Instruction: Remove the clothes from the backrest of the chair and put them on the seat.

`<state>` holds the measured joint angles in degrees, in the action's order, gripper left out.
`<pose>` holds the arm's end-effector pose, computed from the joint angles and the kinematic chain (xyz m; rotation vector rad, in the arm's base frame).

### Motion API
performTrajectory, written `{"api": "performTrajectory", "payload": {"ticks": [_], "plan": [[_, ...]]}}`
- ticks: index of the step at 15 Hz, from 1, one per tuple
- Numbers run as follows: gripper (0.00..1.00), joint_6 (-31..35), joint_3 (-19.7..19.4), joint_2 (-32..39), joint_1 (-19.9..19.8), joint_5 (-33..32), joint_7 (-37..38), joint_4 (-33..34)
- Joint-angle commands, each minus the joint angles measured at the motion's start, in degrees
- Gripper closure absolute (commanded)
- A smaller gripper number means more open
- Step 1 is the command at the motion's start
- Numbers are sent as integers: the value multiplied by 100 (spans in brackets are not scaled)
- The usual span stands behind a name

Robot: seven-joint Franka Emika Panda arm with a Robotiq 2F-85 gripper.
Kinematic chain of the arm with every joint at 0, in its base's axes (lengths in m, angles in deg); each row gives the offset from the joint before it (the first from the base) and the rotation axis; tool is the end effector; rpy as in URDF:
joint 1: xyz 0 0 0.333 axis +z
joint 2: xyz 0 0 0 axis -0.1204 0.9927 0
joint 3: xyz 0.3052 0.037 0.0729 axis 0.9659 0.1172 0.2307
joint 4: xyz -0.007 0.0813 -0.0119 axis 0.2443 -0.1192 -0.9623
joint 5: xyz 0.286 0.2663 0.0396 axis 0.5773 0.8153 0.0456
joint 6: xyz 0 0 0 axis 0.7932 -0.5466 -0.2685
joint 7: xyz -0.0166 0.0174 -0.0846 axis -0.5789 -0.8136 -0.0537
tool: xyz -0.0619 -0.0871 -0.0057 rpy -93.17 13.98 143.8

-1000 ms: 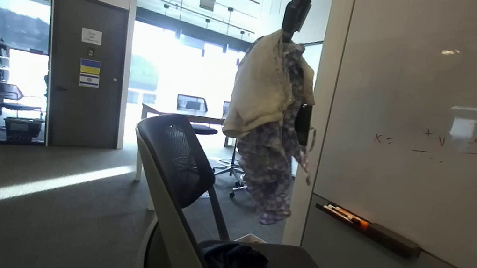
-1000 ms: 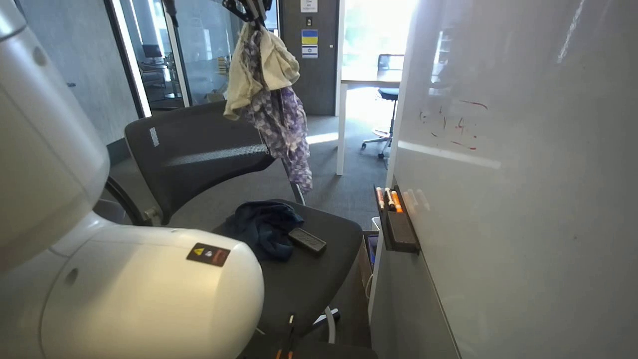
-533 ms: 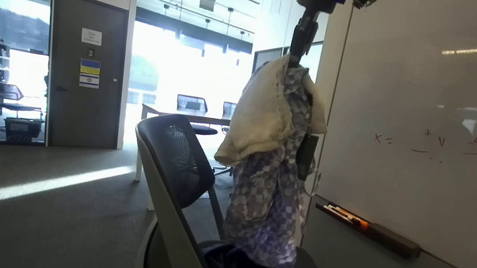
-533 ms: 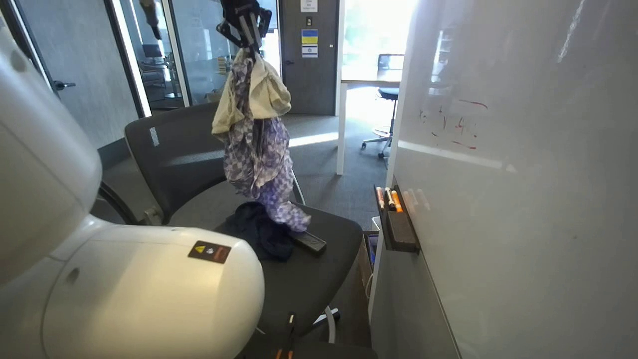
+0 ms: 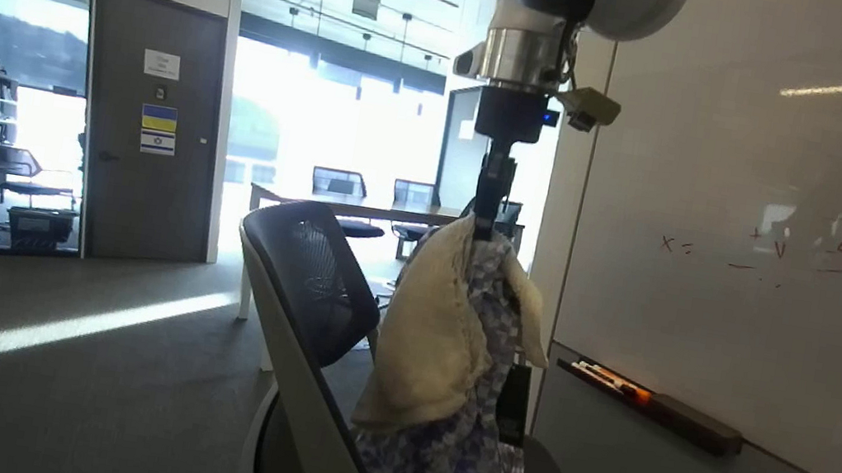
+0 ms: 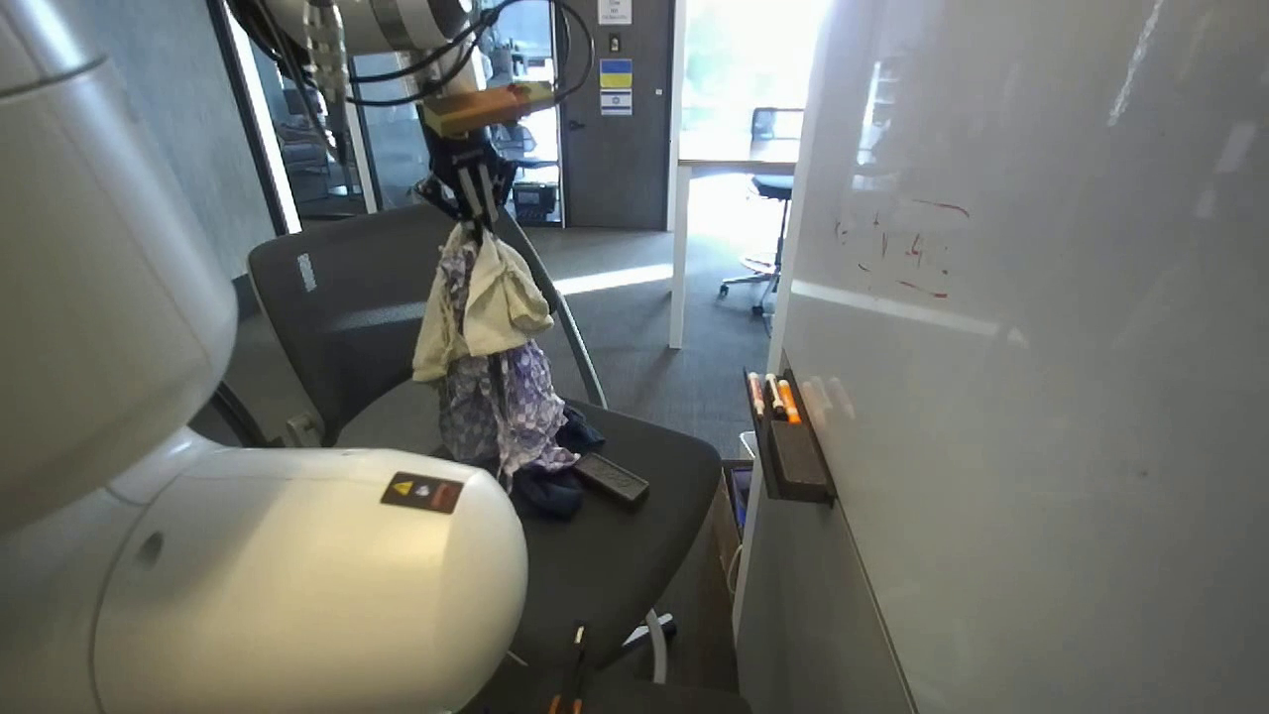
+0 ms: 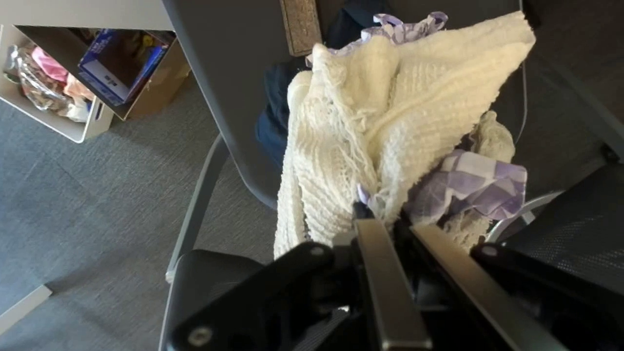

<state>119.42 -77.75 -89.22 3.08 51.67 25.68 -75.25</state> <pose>0.4898 0.1151 0.5059 2.6859 1.2970 0.1894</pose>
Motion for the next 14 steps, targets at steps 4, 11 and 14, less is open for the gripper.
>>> {"api": "performTrajectory", "payload": {"ticks": [4, 11, 14], "plan": [[95, 1018, 194, 961, 74, 290, -134, 4], [94, 621, 238, 2241, -190, -40, 236, 613], [94, 412, 265, 2550, -260, -39, 251, 870]]}}
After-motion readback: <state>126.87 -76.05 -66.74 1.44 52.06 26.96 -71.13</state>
